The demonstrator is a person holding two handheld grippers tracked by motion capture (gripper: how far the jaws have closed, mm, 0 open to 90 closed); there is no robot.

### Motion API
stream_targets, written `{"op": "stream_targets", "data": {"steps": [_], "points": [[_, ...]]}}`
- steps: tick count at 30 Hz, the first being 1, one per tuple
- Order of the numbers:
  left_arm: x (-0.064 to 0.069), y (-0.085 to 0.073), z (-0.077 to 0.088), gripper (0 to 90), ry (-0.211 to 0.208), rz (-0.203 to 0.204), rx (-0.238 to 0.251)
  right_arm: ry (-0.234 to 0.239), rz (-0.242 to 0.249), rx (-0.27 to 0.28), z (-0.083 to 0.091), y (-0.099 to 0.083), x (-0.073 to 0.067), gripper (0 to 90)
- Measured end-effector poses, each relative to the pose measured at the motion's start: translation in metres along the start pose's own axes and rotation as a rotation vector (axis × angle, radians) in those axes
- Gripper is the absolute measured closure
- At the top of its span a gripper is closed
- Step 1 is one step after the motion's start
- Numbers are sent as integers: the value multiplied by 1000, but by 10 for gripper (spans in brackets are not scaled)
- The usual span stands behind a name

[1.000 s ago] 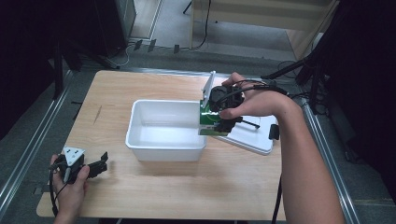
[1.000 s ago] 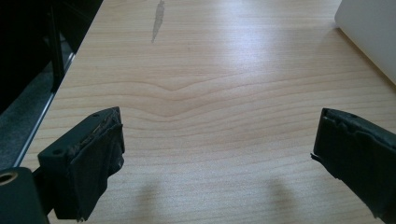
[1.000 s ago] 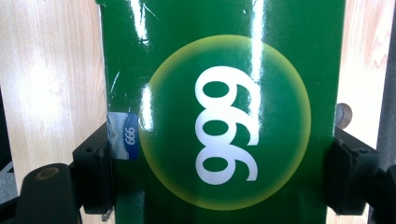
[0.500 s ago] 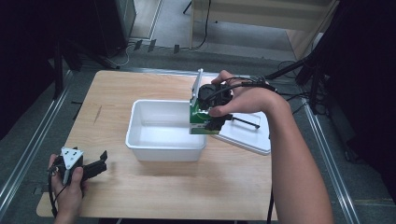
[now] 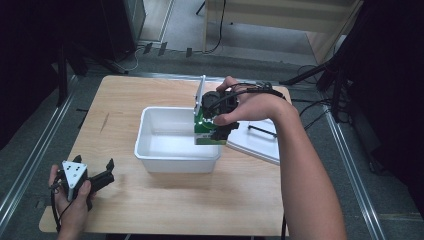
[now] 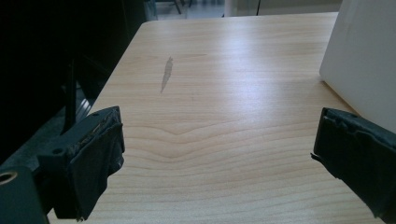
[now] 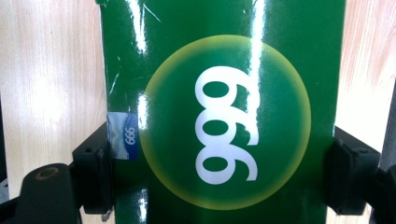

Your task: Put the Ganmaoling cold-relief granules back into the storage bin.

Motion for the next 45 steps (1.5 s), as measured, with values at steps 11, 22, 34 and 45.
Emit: {"op": "stream_targets", "data": {"steps": [11, 22, 34, 45], "points": [[1, 0, 0, 3, -8, -19, 4, 9, 6, -9, -8, 11, -3, 162], [1, 0, 0, 0, -5, -19, 6, 20, 20, -11, -20, 18, -6, 162], [1, 0, 0, 0, 0, -33, -4, 16, 12, -13, -36, 16, -5, 161], [1, 0, 0, 0, 1, -39, -6, 3, 26, -14, -52, 16, -3, 160]]}}
Point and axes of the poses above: each handheld gripper's, and its own axes: z roughly backward along the jaws, y roughly out of its top, x roughly to its right, the point moved 9 cm from there along -z, roughly forward along the jaws, and after that the axes turned 13 degrees about -z, right-handed, at the moved point
